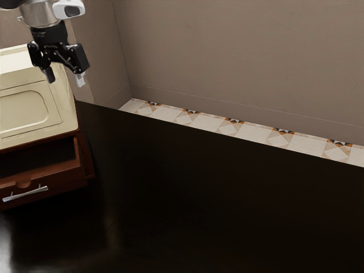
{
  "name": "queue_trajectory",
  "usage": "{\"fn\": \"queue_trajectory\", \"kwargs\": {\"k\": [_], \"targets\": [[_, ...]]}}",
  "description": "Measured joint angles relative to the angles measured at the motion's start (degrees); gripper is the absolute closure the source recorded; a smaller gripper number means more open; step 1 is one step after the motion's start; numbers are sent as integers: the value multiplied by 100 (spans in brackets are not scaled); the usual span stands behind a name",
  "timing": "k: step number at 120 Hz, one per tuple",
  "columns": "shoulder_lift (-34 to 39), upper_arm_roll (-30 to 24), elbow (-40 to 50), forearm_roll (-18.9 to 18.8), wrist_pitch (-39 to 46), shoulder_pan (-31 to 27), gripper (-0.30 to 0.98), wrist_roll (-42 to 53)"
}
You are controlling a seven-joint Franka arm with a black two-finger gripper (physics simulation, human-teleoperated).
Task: Push the drawer handle with one arm to close the drawer
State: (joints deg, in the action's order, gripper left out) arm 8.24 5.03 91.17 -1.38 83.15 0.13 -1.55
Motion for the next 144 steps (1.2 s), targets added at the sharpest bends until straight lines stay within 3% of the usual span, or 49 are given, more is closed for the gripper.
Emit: {"fn": "queue_trajectory", "kwargs": {"k": [17,27,36,80,88,97,111,134,144], "targets": [[0,54,-38,50,-44,24,0,-17],[3,-32,-1542,95,-404,14,0,-26],[-13,-162,-2102,118,-677,86,0,-37],[-123,-337,-2198,71,-1162,47,0,-88],[545,-452,-1205,44,-1150,-91,0,-93],[1422,-896,261,23,-1060,-1074,0,-99],[2589,-988,2414,70,-520,-1602,0,-108],[3435,-633,4448,61,461,-1921,1,-117],[3470,-600,4870,33,839,-2152,11,-121]]}}
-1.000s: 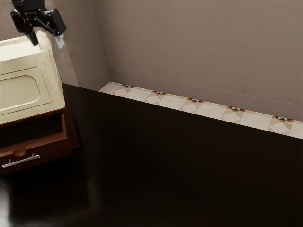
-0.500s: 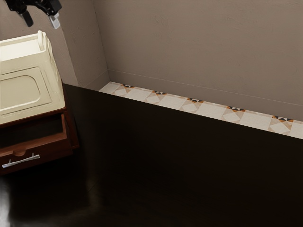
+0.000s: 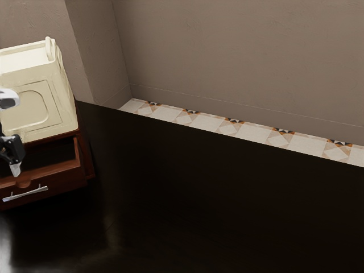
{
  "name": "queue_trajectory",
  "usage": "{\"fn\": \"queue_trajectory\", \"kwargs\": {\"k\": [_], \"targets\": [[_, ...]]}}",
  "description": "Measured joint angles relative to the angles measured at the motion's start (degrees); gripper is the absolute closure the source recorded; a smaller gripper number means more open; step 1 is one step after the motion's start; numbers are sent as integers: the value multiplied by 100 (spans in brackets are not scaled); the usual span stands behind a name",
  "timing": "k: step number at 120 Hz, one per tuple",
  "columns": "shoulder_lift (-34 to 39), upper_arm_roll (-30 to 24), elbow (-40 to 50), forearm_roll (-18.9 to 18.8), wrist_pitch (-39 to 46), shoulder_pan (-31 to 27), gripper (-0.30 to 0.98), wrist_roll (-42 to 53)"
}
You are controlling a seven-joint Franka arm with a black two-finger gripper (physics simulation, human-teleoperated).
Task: Push the drawer handle with one arm to close the drawer
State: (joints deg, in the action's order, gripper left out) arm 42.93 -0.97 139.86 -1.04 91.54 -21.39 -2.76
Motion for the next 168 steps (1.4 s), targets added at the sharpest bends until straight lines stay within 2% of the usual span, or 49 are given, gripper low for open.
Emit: {"fn": "queue_trajectory", "kwargs": {"k": [11,24,38,51,87,168], "targets": [[-69,8,402,-14,440,-364,31,-5],[-120,-15,747,6,902,-478,48,-31],[-127,-28,1004,54,1239,-487,62,-138],[-192,-68,1208,130,1539,-476,69,-223],[-772,-234,1332,334,2302,-497,77,-566],[-1330,-213,1214,407,3265,-489,79,-1124]]}}
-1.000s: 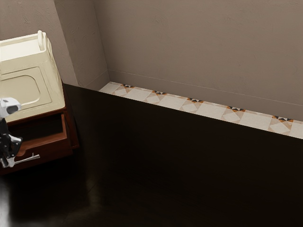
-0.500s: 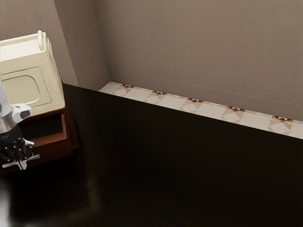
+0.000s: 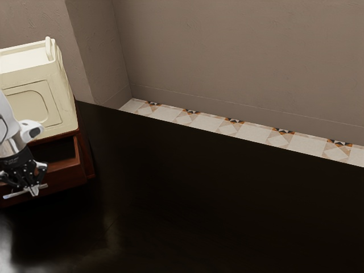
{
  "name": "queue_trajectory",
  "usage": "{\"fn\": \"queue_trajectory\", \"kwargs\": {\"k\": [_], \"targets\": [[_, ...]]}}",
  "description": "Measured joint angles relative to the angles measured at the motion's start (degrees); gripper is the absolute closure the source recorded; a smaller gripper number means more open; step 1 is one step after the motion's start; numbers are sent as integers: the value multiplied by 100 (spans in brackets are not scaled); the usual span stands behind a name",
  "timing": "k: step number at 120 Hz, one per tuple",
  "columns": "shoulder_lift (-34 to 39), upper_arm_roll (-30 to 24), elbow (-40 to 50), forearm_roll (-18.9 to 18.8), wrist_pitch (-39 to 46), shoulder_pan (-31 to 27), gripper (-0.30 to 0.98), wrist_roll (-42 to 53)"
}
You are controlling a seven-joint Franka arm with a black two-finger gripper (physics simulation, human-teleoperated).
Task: Push the drawer handle with one arm to close the drawer
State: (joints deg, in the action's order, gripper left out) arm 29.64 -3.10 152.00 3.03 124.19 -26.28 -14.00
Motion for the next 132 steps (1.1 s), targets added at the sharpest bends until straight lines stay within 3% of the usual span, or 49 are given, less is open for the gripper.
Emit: {"fn": "queue_trajectory", "kwargs": {"k": [132], "targets": [[-1724,138,-1572,-193,234,-378,79,-138]]}}
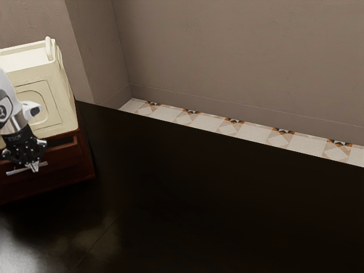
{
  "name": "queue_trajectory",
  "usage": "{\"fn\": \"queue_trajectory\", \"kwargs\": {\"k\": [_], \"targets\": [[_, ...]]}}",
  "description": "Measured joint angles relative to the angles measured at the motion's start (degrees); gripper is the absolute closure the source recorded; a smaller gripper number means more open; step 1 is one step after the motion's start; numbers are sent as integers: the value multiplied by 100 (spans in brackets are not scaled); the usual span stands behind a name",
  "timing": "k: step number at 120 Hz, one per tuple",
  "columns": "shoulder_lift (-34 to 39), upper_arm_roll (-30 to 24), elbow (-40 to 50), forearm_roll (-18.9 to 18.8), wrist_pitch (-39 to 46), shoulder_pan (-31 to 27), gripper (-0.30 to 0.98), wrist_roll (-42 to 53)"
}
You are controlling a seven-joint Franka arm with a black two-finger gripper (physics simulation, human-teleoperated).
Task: Push the drawer handle with one arm to close the drawer
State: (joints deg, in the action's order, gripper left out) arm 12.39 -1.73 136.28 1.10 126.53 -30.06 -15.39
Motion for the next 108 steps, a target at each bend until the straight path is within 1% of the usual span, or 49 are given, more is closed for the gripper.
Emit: {"fn": "queue_trajectory", "kwargs": {"k": [28,46,57,74,82,93,108], "targets": [[-189,6,-139,6,166,-4,79,38],[-333,123,-309,-1,209,-5,79,75],[-385,136,-383,55,100,-39,79,429],[-523,133,-502,-16,7,-116,79,1289],[-563,120,-528,-63,39,-143,79,1549],[-585,95,-541,-99,98,-153,79,1662],[-571,86,-577,-23,294,57,78,1423]]}}
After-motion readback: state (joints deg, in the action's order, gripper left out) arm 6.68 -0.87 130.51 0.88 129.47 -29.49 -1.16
